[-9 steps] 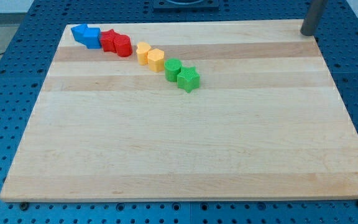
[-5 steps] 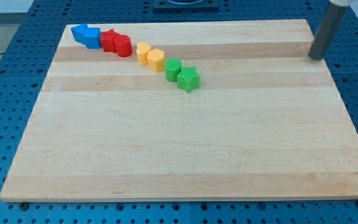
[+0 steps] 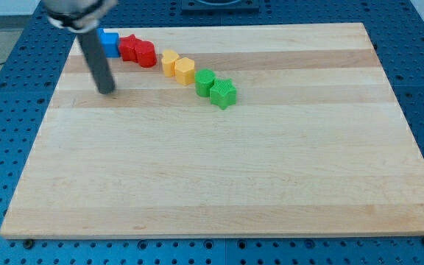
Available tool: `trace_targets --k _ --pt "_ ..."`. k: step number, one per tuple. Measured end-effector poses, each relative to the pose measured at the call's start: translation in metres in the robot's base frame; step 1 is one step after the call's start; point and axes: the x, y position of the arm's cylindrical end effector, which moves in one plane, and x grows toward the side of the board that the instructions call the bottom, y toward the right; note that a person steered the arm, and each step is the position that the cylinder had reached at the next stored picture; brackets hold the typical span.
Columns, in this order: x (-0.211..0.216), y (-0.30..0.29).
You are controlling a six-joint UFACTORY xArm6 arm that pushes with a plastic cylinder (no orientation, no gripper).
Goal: Move the arm towards top left of the board
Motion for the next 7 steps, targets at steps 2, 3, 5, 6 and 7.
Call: trace_targets --k 2,3,5,6,7 --pt "0.000 -0.059" --pt "0.037 0.005" --pt "0.056 0.090" --pt "-0.013 -0.006" --pt "-0.081 -0.071"
